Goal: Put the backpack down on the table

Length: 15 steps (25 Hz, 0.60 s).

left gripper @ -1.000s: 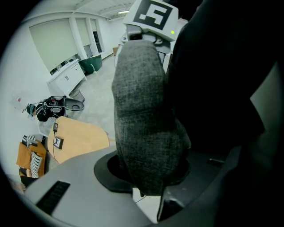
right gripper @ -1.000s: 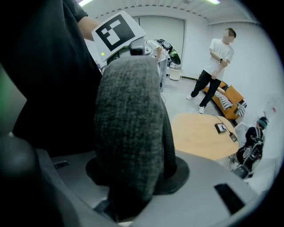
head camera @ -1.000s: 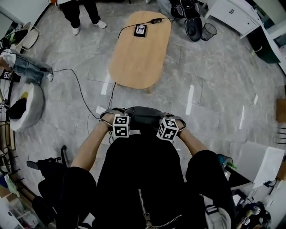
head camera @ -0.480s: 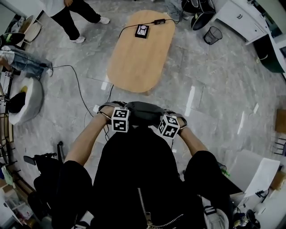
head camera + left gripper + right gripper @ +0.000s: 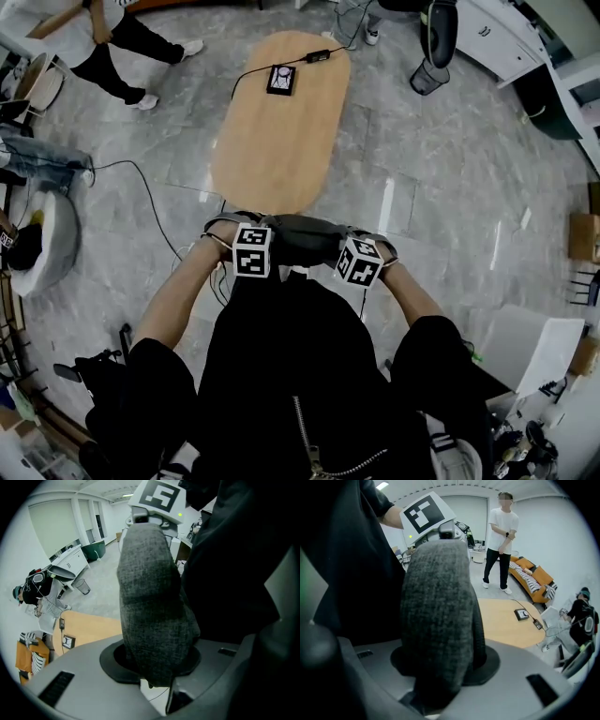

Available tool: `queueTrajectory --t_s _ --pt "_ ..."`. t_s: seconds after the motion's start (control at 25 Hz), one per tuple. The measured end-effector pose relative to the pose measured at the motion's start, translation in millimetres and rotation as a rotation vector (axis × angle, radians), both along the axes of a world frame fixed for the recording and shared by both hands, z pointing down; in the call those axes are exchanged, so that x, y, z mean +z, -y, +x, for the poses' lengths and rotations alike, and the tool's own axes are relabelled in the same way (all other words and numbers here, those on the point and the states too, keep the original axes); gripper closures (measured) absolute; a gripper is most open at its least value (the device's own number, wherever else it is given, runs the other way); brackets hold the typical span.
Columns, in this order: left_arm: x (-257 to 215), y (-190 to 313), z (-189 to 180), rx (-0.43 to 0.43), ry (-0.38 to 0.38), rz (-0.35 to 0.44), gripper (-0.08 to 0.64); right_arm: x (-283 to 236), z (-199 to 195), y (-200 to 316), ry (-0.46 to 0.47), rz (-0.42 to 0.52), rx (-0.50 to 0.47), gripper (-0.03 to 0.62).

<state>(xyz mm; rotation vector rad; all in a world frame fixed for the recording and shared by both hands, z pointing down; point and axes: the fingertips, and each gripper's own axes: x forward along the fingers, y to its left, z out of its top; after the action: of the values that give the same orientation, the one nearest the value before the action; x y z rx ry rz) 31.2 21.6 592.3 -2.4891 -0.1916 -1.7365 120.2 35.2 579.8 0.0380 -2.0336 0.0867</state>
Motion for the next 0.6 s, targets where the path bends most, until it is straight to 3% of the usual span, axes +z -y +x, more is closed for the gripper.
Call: queueTrajectory --t_s 0.6 --pt "-20.1 156.9 -65.7 0.081 -0.044 0.047 0.440 -22.2 -67.4 146.8 -0.046 0.019 0.083 0.413"
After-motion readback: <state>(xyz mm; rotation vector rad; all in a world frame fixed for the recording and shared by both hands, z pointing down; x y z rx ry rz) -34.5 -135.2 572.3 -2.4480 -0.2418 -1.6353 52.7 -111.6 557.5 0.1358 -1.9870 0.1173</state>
